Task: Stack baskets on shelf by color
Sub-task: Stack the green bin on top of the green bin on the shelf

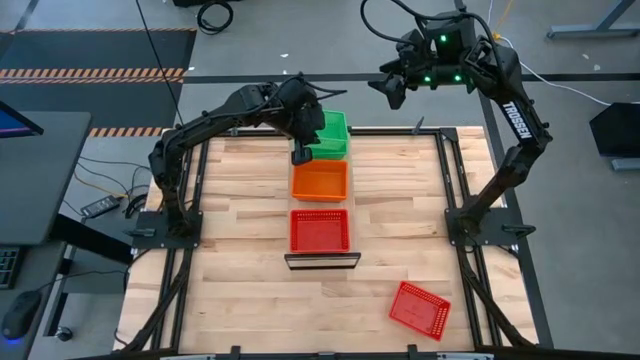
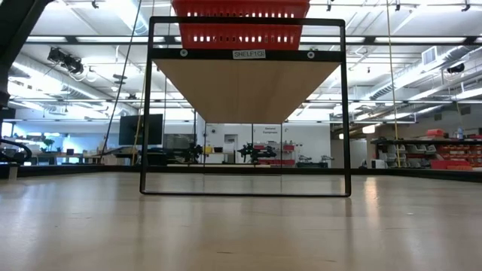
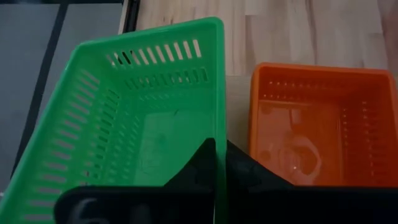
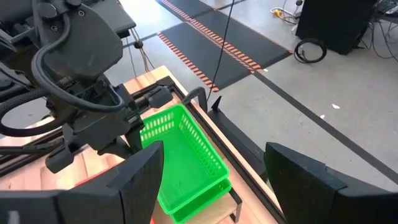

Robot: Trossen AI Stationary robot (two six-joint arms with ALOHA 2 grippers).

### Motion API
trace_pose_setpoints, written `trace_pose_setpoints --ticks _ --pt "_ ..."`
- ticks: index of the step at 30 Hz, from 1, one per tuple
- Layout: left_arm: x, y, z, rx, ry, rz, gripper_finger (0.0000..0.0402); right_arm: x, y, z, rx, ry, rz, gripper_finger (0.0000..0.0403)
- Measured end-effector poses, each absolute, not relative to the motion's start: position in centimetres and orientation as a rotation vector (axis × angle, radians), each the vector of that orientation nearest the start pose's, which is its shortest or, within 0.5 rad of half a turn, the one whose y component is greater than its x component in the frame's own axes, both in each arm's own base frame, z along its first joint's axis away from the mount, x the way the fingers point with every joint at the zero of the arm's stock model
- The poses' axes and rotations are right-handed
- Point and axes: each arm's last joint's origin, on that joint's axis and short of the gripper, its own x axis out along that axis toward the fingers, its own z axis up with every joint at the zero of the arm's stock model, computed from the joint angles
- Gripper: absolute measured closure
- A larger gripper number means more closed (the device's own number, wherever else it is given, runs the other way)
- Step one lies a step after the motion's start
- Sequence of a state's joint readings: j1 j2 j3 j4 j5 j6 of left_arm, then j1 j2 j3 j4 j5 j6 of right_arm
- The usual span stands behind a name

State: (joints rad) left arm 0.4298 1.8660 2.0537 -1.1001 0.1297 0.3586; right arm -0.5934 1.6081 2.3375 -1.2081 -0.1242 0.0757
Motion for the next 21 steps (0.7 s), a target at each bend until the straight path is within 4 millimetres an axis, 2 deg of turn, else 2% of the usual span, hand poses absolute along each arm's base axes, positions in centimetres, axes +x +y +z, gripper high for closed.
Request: trace_pose_setpoints --ticks 9,21 --pt "35.23 15.67 38.44 0.069 0.911 0.122 0.0388 21.59 -14.25 53.07 0.243 0.434 -0.481 0.0123" --pt "35.42 15.76 38.56 0.058 0.887 0.137 0.0343 21.62 -14.26 53.06 0.251 0.433 -0.483 0.0123"
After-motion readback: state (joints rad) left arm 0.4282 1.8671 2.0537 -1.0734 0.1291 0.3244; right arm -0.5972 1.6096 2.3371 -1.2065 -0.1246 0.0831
